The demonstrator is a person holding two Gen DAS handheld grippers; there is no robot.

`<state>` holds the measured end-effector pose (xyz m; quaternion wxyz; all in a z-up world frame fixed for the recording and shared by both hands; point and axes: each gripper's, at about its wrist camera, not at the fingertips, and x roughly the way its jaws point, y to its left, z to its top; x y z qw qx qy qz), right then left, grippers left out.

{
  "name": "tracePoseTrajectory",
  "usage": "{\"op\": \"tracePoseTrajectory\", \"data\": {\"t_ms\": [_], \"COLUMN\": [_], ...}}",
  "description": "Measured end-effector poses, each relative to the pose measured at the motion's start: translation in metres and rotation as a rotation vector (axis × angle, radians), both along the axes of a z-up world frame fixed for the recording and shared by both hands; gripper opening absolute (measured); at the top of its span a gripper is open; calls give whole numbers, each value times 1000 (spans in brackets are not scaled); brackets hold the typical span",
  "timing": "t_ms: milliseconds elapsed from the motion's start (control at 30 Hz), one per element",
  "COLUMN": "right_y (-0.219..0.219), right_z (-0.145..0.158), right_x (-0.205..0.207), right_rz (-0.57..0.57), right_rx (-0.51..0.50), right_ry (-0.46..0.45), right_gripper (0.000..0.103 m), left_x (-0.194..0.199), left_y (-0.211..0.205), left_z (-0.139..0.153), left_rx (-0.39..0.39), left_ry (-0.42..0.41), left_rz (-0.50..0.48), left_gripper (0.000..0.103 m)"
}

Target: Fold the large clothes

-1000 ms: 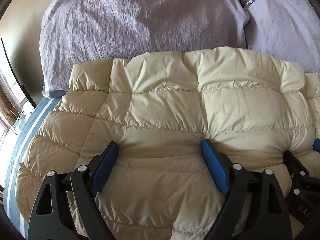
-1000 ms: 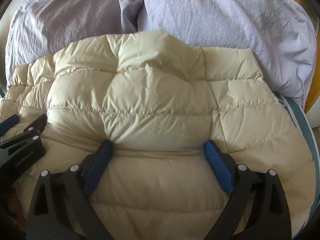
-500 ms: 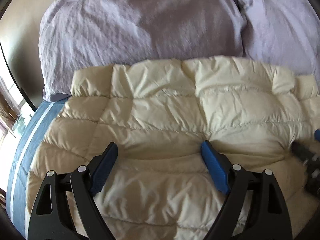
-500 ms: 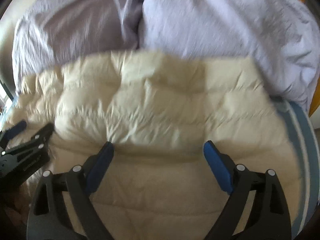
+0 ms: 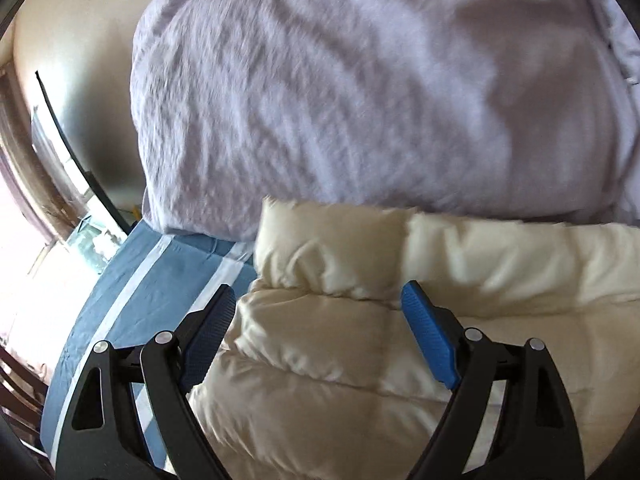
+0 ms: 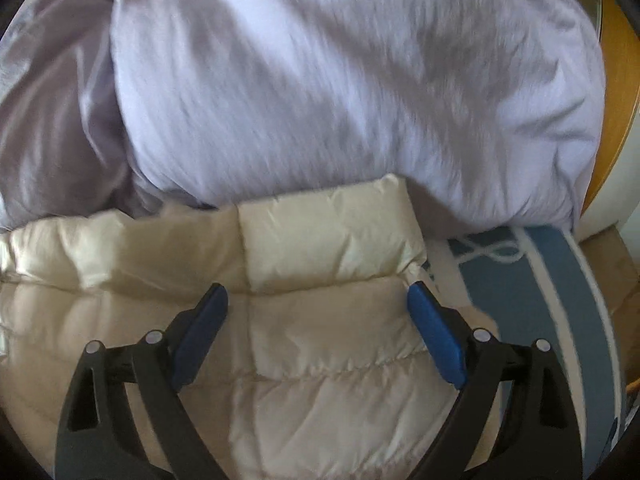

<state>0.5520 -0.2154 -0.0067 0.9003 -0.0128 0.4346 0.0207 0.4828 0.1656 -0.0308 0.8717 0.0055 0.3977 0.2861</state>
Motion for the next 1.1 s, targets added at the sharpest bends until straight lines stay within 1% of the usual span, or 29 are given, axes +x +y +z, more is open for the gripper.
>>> {"op": "tracePoseTrajectory", "data": {"t_ms": [100, 133, 200, 300, 433, 567, 700, 767, 867, 933, 967, 1033, 1100], "right_y": [0, 0, 1, 0, -6, -17, -27, -34, -48, -62, -68, -80, -99], "right_z": [-14, -15, -19, -25, -33, -37, -43, -45, -45, -43, -41, -29, -14], "right_x": [4, 4, 7, 9, 12, 13, 20, 23, 24, 23, 21, 8, -9], "right_rz": [-5, -5, -2, -5, -11, -10, -7, -7, -2, -5, -14, -25, -30], "right_rx": [9, 6, -2, -3, 5, 38, 69, 101, 183, 229, 235, 251, 285], "right_ry": [22, 24, 31, 39, 49, 61, 81, 88, 75, 69, 74, 74, 65], "right_gripper": [92, 93, 94, 95, 96, 96, 97, 98, 99, 97, 96, 96, 96], "left_x": [-3, -4, -5, -5, -4, -3, -2, -2, -3, -6, -11, -30, -51], "left_y": [15, 18, 18, 17, 17, 18, 31, 39, 44, 46, 45, 44, 48], "left_z": [-10, -12, -14, -18, -20, -23, -29, -33, -34, -30, -26, -13, 0], "left_rx": [-83, -97, -97, -76, -98, -132, -177, -199, -213, -210, -216, -260, -278], "left_ry": [1, -3, -1, 8, 11, 15, 13, 8, 4, 5, 4, -24, -53], "left_rz": [19, 20, 17, 8, 10, 12, 14, 17, 19, 25, 22, -19, -44], "left_gripper": [87, 87, 87, 87, 88, 88, 89, 90, 90, 90, 89, 89, 89]}}
